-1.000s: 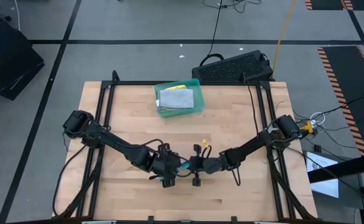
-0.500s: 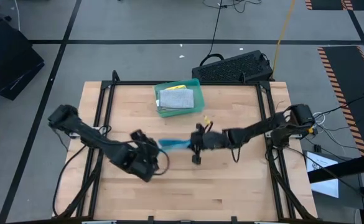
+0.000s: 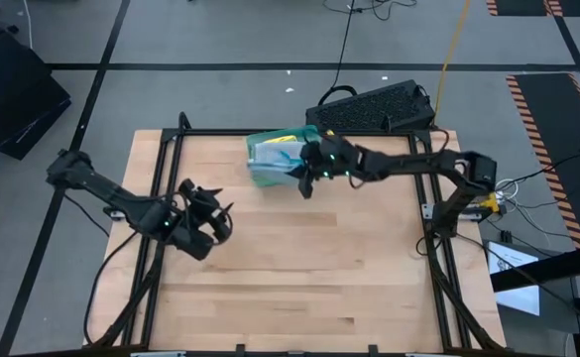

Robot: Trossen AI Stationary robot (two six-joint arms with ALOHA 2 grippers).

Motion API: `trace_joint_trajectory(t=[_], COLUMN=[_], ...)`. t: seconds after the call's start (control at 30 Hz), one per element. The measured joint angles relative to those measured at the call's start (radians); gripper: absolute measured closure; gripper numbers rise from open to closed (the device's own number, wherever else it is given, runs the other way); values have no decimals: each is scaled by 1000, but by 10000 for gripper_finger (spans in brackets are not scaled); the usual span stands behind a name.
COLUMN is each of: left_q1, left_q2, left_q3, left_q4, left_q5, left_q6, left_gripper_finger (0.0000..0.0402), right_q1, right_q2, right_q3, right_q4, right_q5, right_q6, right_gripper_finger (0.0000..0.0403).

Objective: Fold microfiber towels
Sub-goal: Stack the folded blue microfiber cloth on top of the folded gray microfiber cloth into the green bin

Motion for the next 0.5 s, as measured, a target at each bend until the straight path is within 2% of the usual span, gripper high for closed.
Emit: trace_joint_trajectory(t=[0.23,0.5], left_q1=[41,62], left_q2=[-50,-46], left_q3=[-92,-116], left_q4=[168,330], left_q5=[-12,12], left_q6=[46,147], left_gripper_finger=[174,174], right_q1=[-62,-134], right_q2=[102,208], right_q3=[223,429], right_q4=[-140,-126], right_q5=[-174,-386], right_q6=[-66,-63], right_gripper_finger=[395,394])
